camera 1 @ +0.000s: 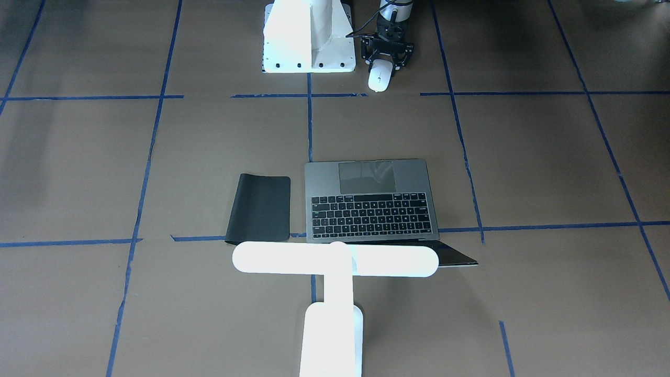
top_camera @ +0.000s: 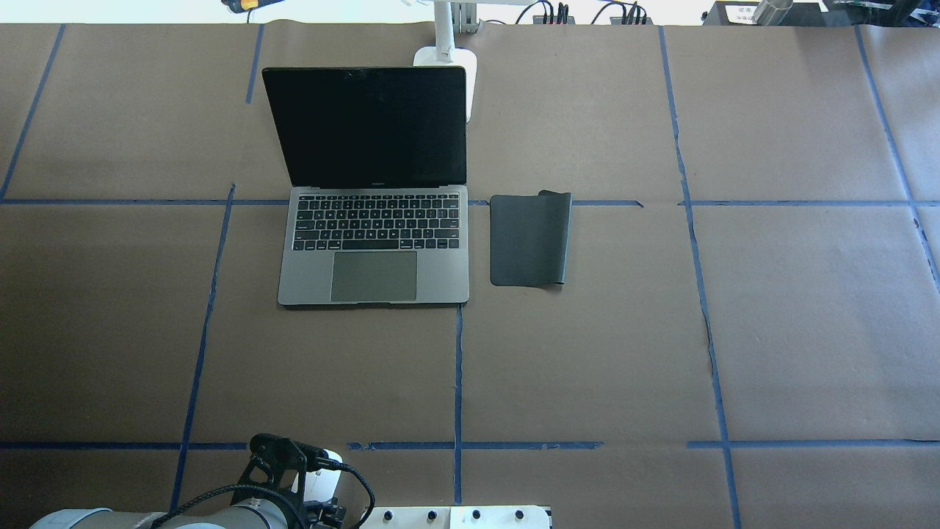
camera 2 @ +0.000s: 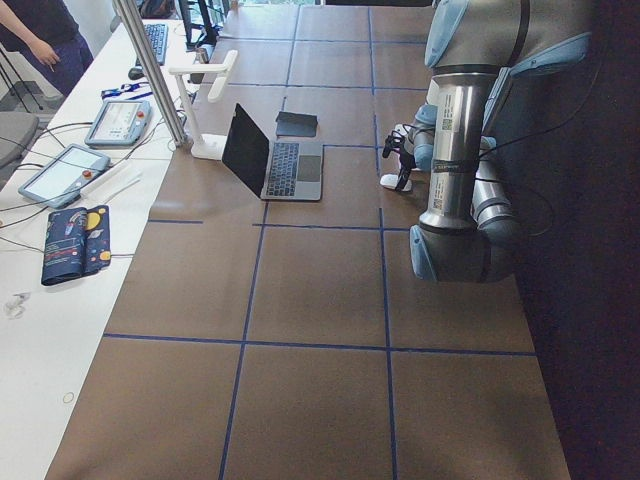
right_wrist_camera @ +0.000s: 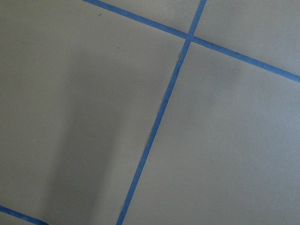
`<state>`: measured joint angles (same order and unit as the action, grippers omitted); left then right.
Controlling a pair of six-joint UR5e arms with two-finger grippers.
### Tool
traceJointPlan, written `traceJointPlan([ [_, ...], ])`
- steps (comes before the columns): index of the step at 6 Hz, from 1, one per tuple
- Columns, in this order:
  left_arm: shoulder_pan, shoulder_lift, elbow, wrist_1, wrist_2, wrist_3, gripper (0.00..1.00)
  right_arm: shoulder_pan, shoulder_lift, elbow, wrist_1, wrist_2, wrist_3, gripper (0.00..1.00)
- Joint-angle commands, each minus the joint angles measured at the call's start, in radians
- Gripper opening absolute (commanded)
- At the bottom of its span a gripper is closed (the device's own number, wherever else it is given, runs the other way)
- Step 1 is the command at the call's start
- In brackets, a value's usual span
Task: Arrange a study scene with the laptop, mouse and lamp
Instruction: 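Grasp the white mouse with the left gripper, then carry the white mouse onto the mouse pad with the left gripper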
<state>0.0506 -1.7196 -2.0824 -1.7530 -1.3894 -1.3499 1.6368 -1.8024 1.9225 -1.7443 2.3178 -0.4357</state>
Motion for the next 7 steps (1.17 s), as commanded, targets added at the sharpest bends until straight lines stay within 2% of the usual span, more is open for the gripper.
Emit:
traceJointPlan([
  [1,-0.005,0.002,-0.013,0.000,0.001,0.000,0.10,0.000,0.000,0.000,0.000,0.000,0.000,1.00],
  [4,-0.093,-0.026,-0.070,0.003,-0.008,0.040,0.08,0.000,0.000,-0.003,0.000,-0.001,0.005,1.00],
  [5,-0.153,-0.138,-0.047,0.006,-0.010,0.126,0.08,0.000,0.000,-0.008,-0.001,-0.002,0.024,1.00],
  [6,-0.213,-0.237,0.022,0.007,-0.040,0.130,0.07,0.000,-0.003,-0.014,0.002,-0.002,0.096,1.00],
  [7,-0.275,-0.338,0.119,0.006,-0.113,0.130,0.07,0.000,-0.003,-0.031,0.005,-0.005,0.138,1.00],
])
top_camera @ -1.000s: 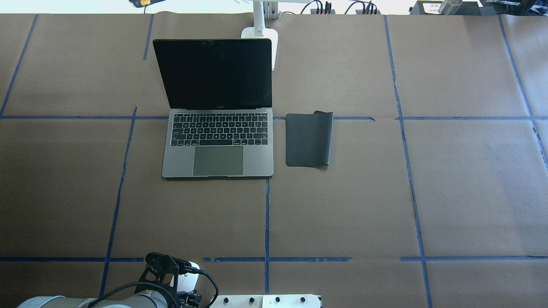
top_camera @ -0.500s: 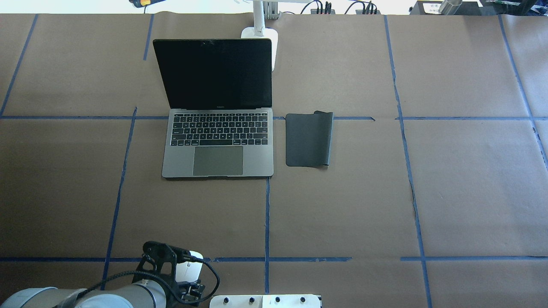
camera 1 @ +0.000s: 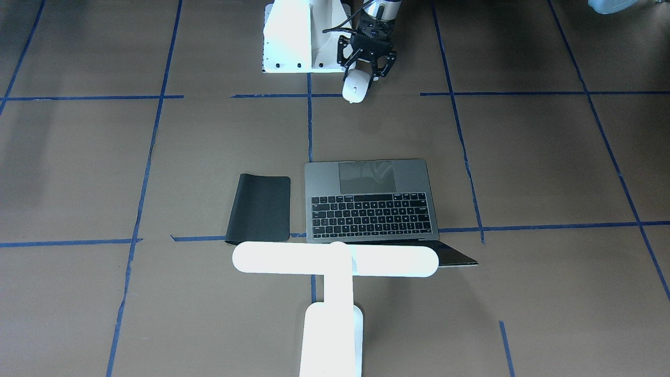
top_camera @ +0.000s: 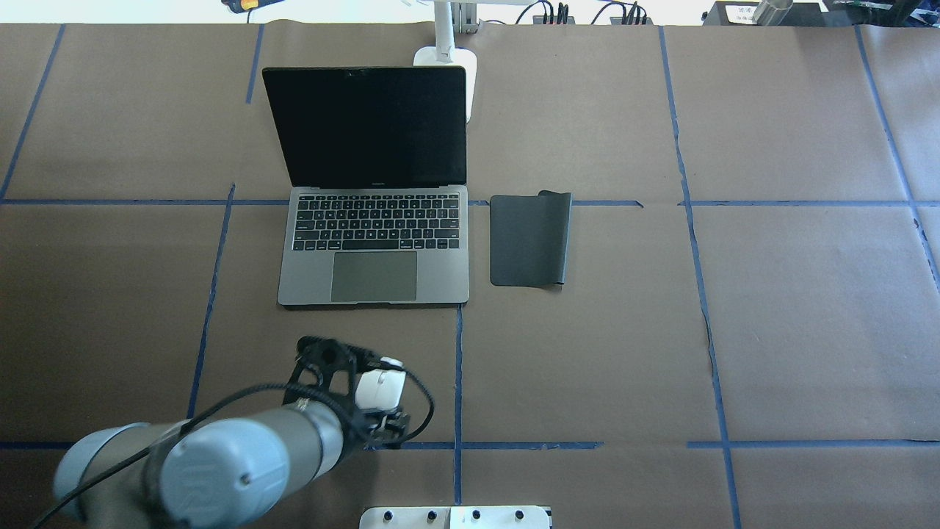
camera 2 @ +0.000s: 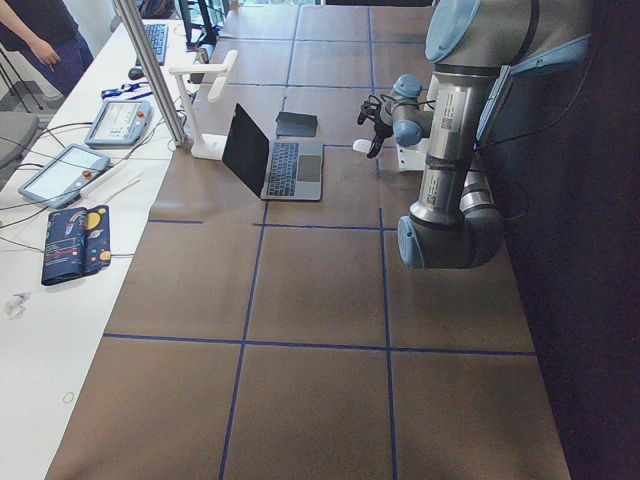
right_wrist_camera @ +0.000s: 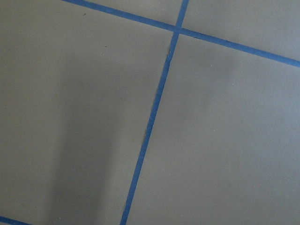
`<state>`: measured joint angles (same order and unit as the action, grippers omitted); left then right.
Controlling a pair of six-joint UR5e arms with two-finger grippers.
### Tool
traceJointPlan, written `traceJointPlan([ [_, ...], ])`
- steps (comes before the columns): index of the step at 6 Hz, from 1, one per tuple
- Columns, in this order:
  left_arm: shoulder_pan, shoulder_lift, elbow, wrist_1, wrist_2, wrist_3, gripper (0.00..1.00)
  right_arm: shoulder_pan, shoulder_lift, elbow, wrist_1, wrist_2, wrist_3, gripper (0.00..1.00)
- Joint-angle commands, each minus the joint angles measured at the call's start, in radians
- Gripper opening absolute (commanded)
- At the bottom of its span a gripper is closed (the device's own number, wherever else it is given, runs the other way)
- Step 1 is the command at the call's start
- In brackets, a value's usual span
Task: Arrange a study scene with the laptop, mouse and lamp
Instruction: 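Carry the white mouse onto the mouse pad with the left gripper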
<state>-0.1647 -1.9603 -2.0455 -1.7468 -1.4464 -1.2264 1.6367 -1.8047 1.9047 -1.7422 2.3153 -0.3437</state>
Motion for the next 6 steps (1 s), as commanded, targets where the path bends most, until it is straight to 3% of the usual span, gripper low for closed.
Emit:
traceJointPlan([
  [1,-0.112,-0.196,0.185,-0.005,-0.066,0.008,0.07,-0.001,0.004,-0.024,0.007,-0.004,0.057,1.00],
  [4,-0.212,-0.513,0.559,-0.013,-0.120,0.010,0.07,-0.002,0.005,-0.026,0.010,0.001,0.054,1.00],
  [5,-0.223,-0.643,0.737,-0.019,-0.120,0.007,0.07,-0.002,0.005,-0.026,0.010,0.001,0.054,1.00],
  [6,-0.236,-0.731,0.927,-0.133,-0.121,0.005,0.07,-0.002,0.005,-0.027,0.010,0.002,0.054,1.00],
])
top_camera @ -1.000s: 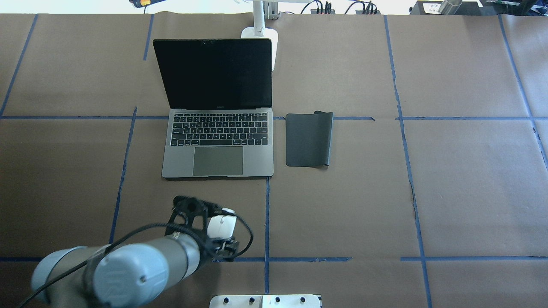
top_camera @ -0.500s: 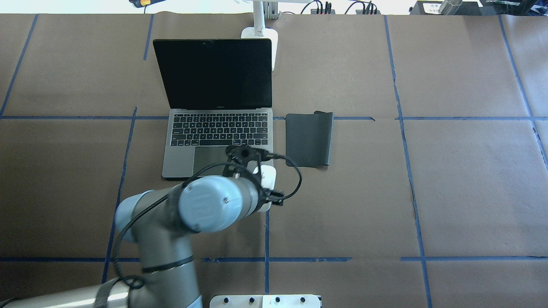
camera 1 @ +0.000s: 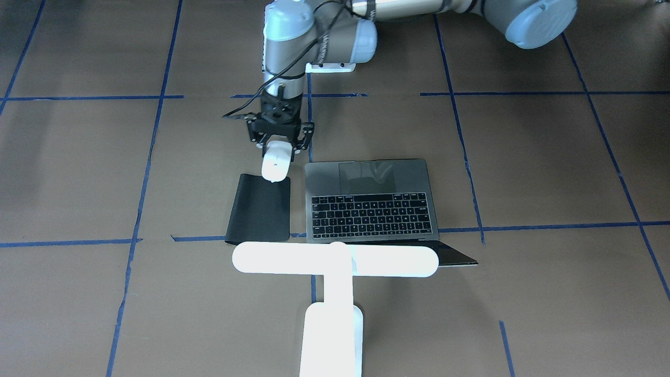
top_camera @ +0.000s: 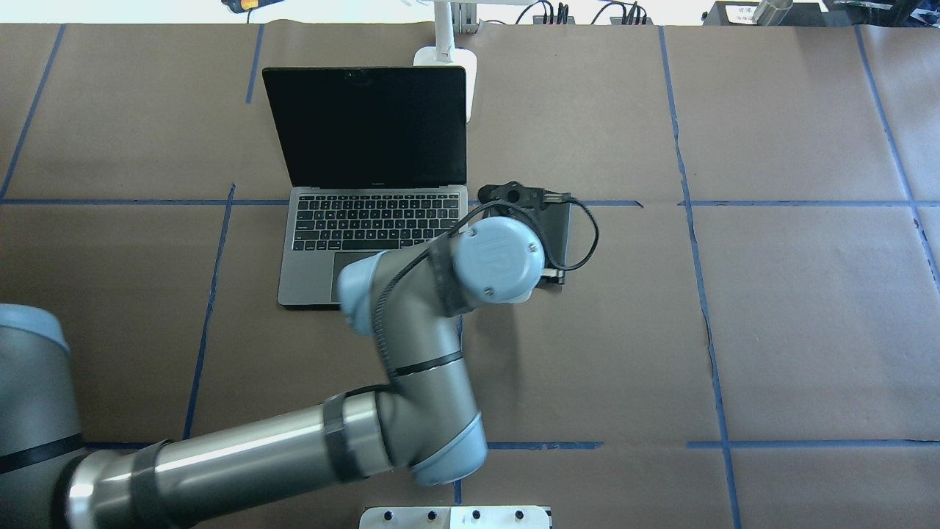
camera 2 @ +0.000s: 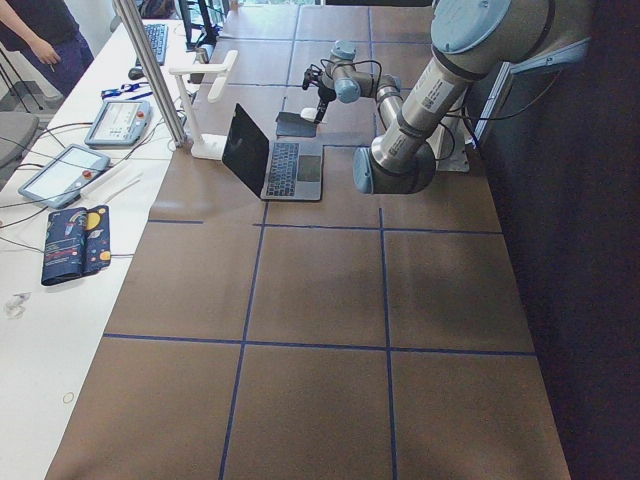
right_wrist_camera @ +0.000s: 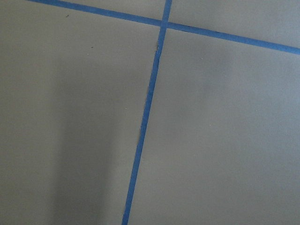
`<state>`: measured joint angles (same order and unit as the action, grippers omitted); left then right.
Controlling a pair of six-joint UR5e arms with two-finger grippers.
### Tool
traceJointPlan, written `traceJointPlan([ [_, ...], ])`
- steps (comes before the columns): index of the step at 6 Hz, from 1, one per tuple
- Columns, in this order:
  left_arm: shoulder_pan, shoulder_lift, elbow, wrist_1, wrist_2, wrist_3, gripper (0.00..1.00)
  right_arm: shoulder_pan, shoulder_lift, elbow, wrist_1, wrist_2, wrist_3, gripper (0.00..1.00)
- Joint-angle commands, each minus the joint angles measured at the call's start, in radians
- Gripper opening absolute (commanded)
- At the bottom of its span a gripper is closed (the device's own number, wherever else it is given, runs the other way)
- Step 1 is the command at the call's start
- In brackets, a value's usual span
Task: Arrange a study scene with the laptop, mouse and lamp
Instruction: 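Carry the white mouse onto the mouse pad with the left gripper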
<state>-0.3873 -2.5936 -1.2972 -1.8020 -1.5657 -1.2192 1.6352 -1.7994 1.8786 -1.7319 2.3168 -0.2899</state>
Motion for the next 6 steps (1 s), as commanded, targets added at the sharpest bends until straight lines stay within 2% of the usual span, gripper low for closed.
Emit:
traceJointPlan([
  [1,-0.028,-0.197,0.405,-0.193,-0.004,-0.002,0.07,0.000,0.000,-0.001,0.000,0.001,-0.002,1.00],
  [2,-0.033,-0.260,0.543,-0.264,-0.002,-0.002,0.09,0.000,0.000,-0.001,0.000,0.001,-0.002,1.00],
  [3,-0.048,-0.263,0.544,-0.264,-0.042,-0.002,0.42,0.000,0.000,-0.003,0.000,0.001,-0.002,1.00],
  [4,-0.089,-0.273,0.543,-0.264,-0.148,0.006,0.99,0.000,0.000,-0.001,0.000,0.001,-0.002,1.00],
  [5,-0.114,-0.275,0.536,-0.261,-0.175,0.059,1.00,0.000,0.000,-0.001,0.000,0.001,-0.002,1.00],
  [6,-0.164,-0.267,0.524,-0.252,-0.295,0.087,1.00,0.000,0.003,-0.001,0.000,0.001,0.000,1.00],
])
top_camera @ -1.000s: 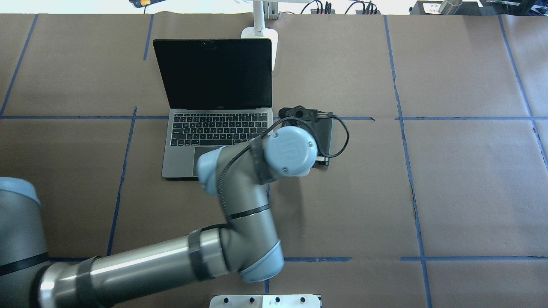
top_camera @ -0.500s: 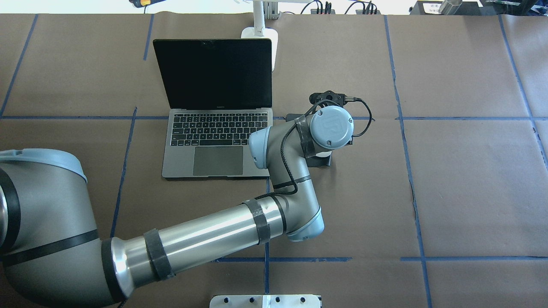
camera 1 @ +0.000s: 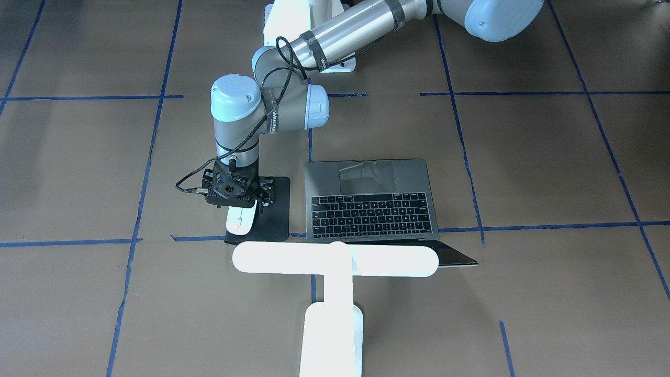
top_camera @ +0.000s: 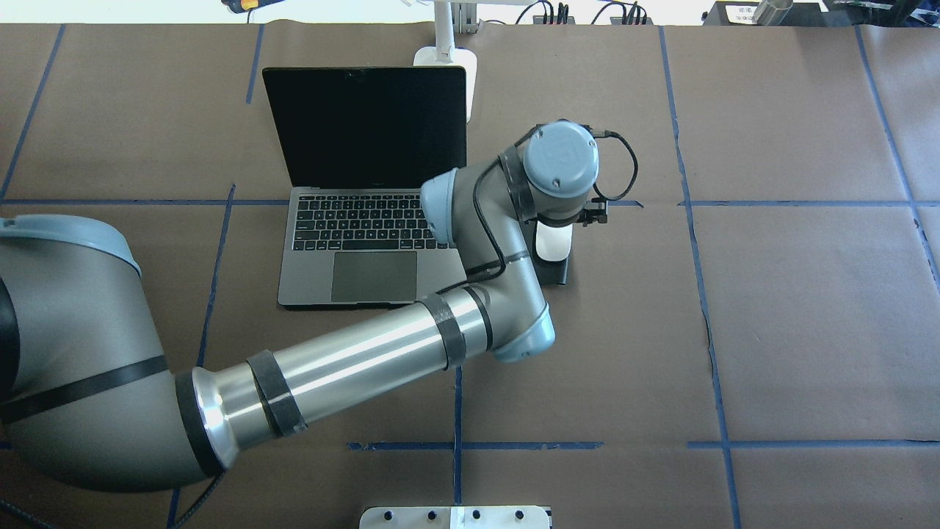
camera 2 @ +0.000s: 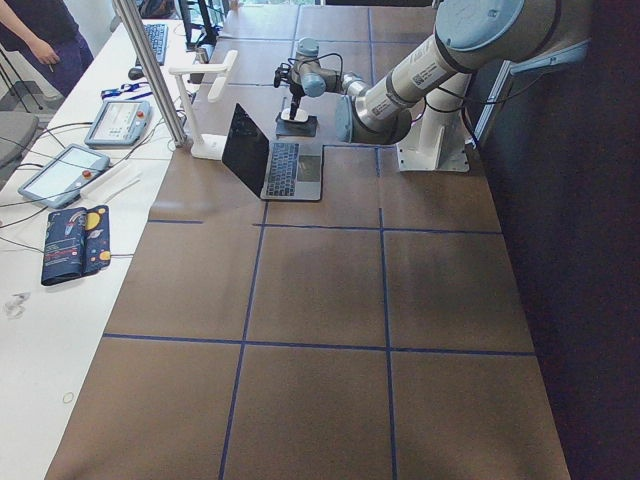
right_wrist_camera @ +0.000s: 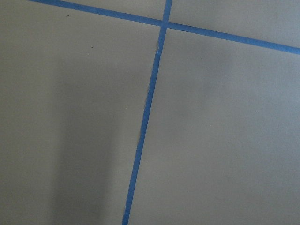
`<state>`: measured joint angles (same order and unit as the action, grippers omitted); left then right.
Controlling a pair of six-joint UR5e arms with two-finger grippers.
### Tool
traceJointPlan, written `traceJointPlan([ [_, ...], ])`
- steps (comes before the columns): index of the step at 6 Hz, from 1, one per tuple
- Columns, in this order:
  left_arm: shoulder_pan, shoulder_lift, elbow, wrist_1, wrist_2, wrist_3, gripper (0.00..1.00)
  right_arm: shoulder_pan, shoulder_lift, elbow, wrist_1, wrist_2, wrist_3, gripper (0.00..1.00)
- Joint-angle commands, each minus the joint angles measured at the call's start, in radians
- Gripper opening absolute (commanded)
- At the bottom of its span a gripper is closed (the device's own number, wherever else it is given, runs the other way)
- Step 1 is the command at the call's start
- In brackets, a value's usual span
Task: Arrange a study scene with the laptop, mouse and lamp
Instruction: 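Carry the white mouse onto the mouse pad with the left gripper, then release the mouse and withdraw the left arm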
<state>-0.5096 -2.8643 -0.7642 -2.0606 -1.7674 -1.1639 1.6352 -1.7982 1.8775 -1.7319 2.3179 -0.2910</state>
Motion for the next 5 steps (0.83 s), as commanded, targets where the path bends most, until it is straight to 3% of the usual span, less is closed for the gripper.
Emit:
traceJointPlan([
  [1,-0.067,0.078,-0.118,0.022,-0.148,0.032,1.00,0.000,0.002,-0.001,0.000,0.000,0.001,1.00],
  [3,-0.070,0.369,-0.632,0.299,-0.176,0.132,1.00,0.000,0.002,0.000,0.000,0.000,0.001,1.00],
  [4,-0.073,0.572,-0.919,0.404,-0.178,0.226,1.00,0.000,0.002,-0.001,0.000,0.000,0.001,1.00],
  [5,-0.096,0.711,-1.105,0.477,-0.178,0.342,1.00,0.000,0.002,-0.001,0.000,0.000,0.000,1.00],
])
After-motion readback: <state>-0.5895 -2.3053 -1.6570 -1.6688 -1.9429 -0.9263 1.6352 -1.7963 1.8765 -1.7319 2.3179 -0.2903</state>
